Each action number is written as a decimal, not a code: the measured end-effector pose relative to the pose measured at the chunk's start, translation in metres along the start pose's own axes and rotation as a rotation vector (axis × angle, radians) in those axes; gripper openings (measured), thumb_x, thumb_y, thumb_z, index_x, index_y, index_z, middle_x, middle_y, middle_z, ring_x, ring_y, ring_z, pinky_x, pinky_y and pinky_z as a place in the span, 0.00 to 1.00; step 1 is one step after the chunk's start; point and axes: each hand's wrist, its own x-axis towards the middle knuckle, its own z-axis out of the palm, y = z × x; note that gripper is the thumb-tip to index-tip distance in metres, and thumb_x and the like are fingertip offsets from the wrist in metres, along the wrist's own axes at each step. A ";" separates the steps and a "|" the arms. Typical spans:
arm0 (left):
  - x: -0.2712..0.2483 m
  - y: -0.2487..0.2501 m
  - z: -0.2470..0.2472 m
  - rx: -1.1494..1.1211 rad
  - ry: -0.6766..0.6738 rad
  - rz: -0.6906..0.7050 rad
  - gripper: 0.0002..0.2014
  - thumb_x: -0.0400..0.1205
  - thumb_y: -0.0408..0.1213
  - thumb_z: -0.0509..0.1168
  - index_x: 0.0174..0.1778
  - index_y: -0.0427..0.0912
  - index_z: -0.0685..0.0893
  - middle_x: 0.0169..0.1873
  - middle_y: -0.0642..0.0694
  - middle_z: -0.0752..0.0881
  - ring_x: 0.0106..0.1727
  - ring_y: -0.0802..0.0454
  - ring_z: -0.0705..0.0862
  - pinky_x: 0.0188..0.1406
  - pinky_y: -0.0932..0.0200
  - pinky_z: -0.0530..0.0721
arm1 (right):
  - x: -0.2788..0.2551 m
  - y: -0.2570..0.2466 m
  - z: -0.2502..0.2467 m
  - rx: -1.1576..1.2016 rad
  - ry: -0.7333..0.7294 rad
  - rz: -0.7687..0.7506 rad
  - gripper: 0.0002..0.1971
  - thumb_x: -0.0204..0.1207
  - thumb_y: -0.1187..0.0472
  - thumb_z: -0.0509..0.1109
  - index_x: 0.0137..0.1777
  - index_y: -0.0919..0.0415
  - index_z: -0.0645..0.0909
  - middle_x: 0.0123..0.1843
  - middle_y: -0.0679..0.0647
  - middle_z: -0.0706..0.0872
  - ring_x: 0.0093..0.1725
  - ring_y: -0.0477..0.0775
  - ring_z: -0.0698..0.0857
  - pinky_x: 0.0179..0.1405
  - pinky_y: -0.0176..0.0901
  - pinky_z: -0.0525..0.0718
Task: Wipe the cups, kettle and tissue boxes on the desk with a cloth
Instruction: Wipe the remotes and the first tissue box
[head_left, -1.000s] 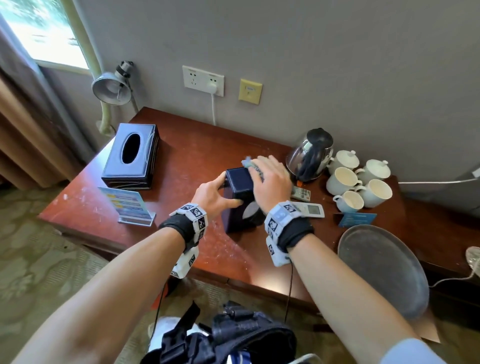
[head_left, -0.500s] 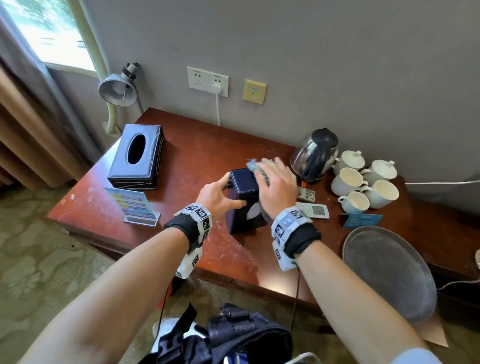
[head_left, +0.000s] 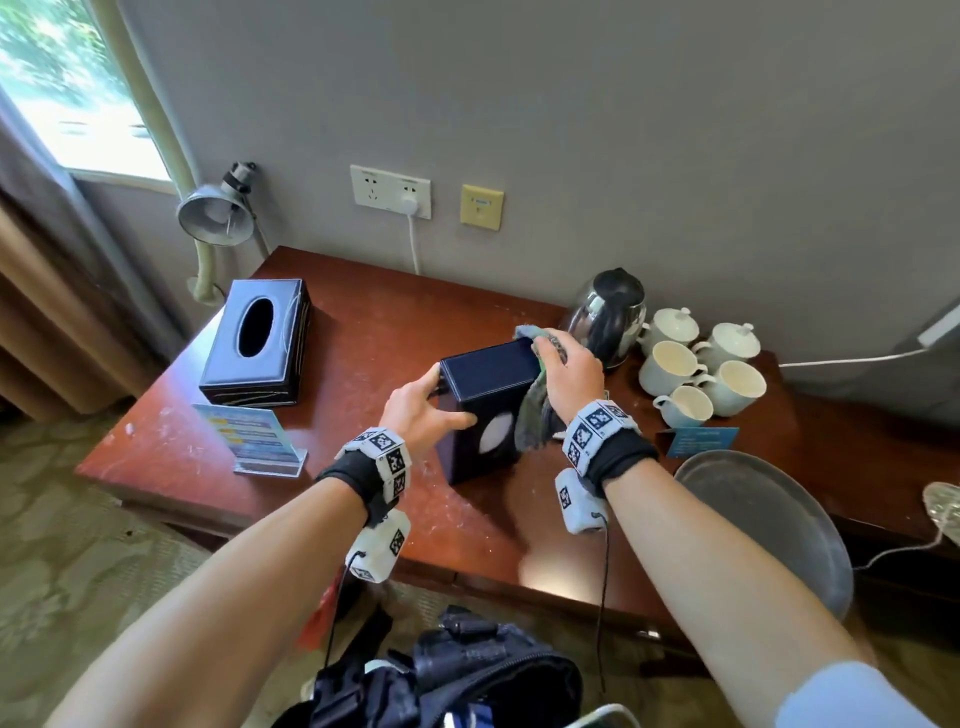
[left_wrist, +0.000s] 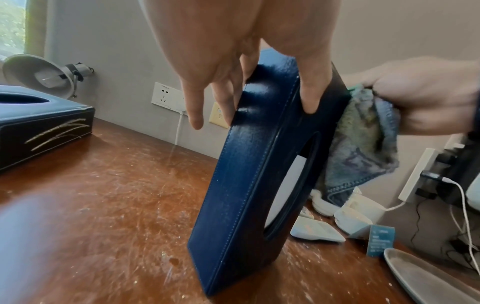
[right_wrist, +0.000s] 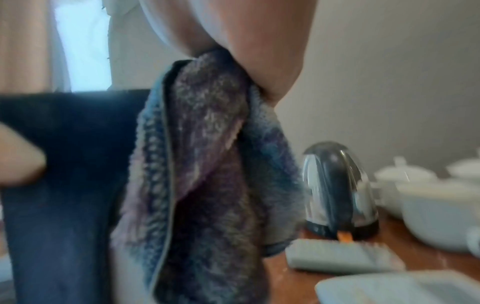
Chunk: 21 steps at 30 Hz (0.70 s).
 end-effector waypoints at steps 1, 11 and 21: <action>0.002 0.003 -0.002 -0.017 -0.003 -0.006 0.41 0.69 0.41 0.82 0.78 0.57 0.75 0.63 0.57 0.85 0.66 0.55 0.81 0.65 0.61 0.76 | -0.001 -0.002 -0.002 0.074 0.021 0.043 0.15 0.86 0.53 0.63 0.66 0.57 0.85 0.59 0.52 0.89 0.60 0.53 0.85 0.55 0.36 0.76; 0.030 0.034 -0.018 -0.267 -0.200 -0.184 0.33 0.69 0.32 0.81 0.67 0.42 0.75 0.62 0.37 0.85 0.63 0.42 0.85 0.62 0.45 0.85 | -0.018 0.014 -0.004 0.266 0.066 0.186 0.16 0.86 0.57 0.63 0.67 0.63 0.83 0.63 0.53 0.86 0.62 0.49 0.81 0.65 0.37 0.75; 0.064 0.026 0.030 0.229 -0.415 0.008 0.34 0.80 0.45 0.73 0.82 0.56 0.68 0.67 0.45 0.84 0.64 0.43 0.84 0.68 0.50 0.80 | -0.040 0.059 0.011 0.234 0.191 0.432 0.20 0.86 0.53 0.63 0.73 0.63 0.79 0.73 0.57 0.81 0.74 0.56 0.77 0.77 0.47 0.70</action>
